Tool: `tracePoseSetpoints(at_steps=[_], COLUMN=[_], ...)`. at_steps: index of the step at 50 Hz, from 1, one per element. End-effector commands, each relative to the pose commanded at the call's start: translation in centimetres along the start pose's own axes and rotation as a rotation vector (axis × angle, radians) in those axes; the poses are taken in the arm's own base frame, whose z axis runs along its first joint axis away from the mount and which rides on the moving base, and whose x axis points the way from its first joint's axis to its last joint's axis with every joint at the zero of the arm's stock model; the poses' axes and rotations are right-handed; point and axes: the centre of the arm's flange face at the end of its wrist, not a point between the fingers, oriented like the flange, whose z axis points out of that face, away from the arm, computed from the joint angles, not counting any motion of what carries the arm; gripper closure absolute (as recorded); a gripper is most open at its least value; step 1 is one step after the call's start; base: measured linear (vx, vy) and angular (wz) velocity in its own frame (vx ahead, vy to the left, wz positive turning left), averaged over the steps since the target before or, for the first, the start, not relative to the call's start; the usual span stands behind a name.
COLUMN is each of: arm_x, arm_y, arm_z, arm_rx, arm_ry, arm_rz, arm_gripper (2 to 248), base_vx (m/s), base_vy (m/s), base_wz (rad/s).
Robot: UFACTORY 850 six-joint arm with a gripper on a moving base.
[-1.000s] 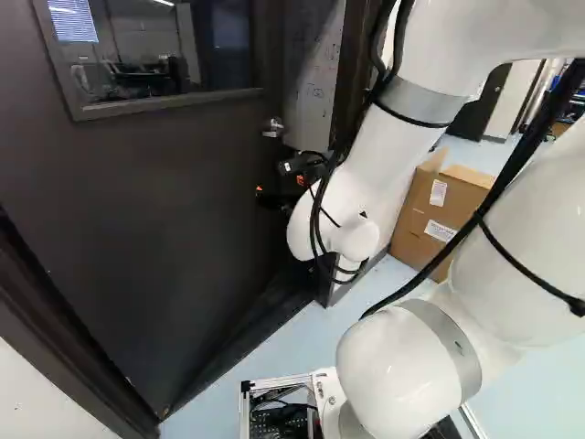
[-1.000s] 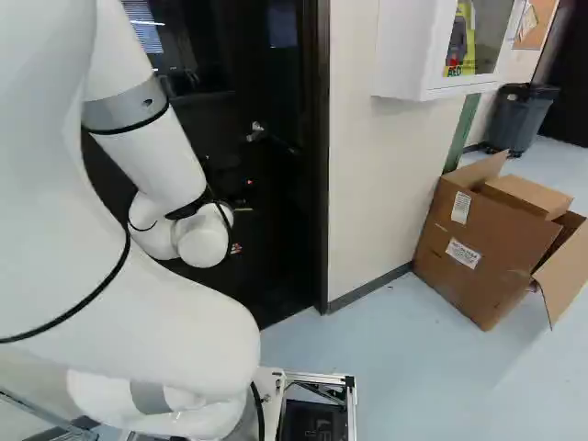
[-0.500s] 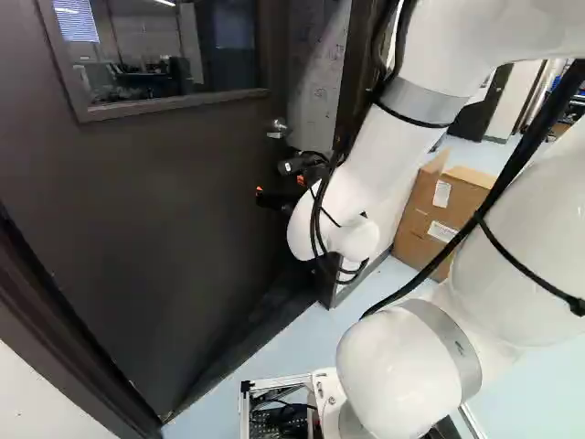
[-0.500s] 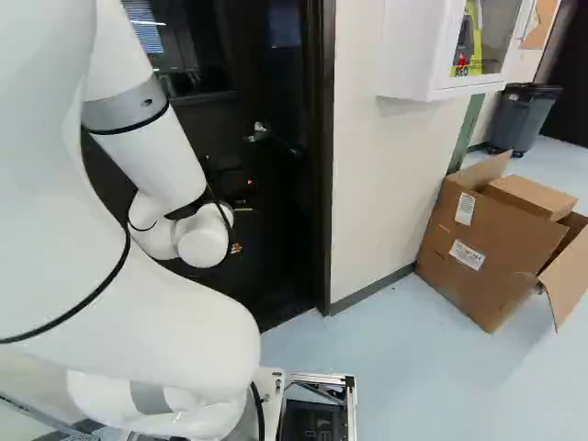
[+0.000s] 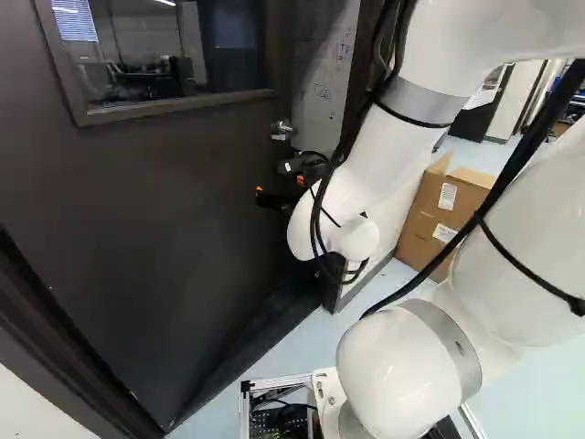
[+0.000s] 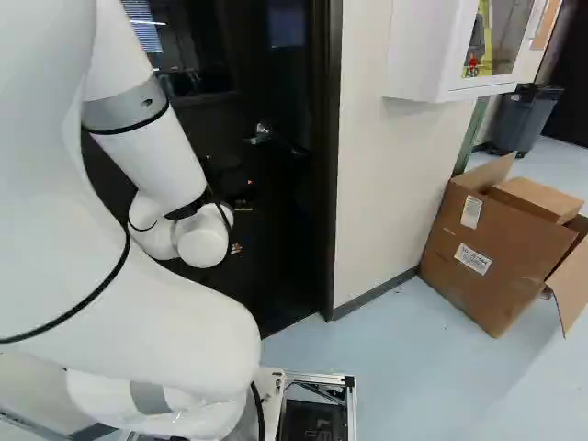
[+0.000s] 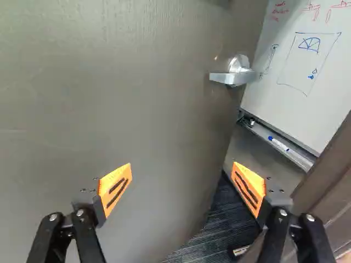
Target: Open the door and move inside
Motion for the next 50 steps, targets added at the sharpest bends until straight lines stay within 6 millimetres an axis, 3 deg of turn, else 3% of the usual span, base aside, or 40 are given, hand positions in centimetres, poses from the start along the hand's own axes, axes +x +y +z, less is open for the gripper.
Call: tracePoseSetpoints(at_steps=[37,50], arm_x=[0.03,0.23], arm_y=[0.18,0.82], arm_z=[0.12,1.00], arm_rx=[-0.017,-0.066], arm_ry=[0.000,-0.002], arm_rz=[0.009,0.035], arm_gripper=[3,3], base_vx=[0.027,0.000], base_vy=[0.015,0.000], base_wz=[-0.005,0.000])
